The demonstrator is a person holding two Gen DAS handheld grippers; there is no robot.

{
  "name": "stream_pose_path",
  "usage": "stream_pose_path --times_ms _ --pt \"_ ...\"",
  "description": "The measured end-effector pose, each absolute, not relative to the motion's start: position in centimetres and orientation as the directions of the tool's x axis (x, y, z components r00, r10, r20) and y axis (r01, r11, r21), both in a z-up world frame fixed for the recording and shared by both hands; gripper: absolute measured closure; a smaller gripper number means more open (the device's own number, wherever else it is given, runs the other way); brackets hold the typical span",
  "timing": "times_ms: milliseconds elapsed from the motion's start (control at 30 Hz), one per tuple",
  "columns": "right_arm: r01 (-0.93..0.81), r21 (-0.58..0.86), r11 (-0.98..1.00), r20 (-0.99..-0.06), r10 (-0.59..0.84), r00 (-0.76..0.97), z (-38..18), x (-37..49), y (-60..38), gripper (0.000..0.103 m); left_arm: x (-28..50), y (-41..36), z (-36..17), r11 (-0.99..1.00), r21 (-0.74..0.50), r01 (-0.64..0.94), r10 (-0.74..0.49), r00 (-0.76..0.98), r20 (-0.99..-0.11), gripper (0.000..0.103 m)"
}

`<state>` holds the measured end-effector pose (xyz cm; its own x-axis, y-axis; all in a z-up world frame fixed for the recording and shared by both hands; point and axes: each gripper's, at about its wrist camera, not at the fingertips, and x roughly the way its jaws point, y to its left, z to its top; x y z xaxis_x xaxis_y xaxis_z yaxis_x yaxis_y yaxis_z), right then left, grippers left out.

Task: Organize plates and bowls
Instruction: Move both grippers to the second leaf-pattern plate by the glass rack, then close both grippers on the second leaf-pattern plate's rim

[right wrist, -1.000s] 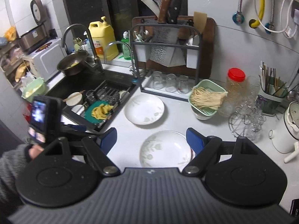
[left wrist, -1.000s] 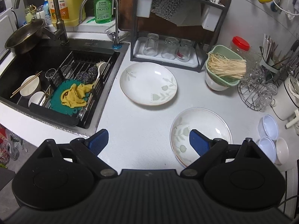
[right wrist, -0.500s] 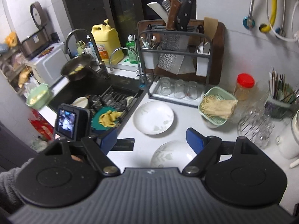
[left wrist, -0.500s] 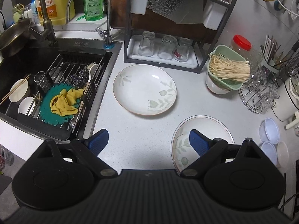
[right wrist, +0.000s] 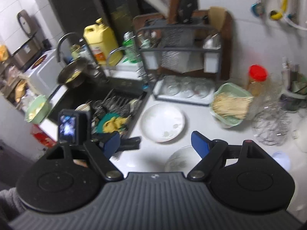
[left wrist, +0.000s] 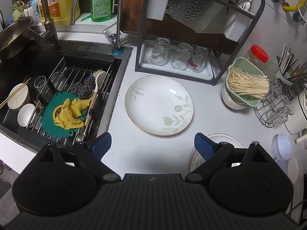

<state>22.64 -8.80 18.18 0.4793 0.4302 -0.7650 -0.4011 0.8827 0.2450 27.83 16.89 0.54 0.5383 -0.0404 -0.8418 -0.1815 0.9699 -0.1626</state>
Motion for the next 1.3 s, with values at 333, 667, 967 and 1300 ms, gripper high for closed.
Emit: stream_pose_path --times_ms 333,667,967,1300 --pt "-0.306 0.256 0.917 -0.822 0.373 0.43 9.8 25.3 -6.5 0.021 28.7 21.0 0.0 0.965 -0.178 -0.195 -0.043 0.55 -0.834 0.008" --pt "-0.228 0.279 0.933 -0.799 0.358 0.484 5.0 29.1 -4.2 0.021 31.9 23.3 -2.7 0.972 -0.187 -0.144 -0.086 0.523 -0.848 0.007" --pt "-0.202 0.304 0.931 -0.786 0.365 0.499 0.6 32.4 -1.9 0.021 35.6 25.8 -5.3 0.97 -0.222 -0.099 -0.144 0.506 -0.85 0.008" --pt "-0.059 0.284 0.957 -0.798 0.27 0.539 -4.8 36.1 -1.5 0.021 40.5 27.1 -9.0 0.967 -0.255 -0.022 -0.219 0.449 -0.866 0.008"
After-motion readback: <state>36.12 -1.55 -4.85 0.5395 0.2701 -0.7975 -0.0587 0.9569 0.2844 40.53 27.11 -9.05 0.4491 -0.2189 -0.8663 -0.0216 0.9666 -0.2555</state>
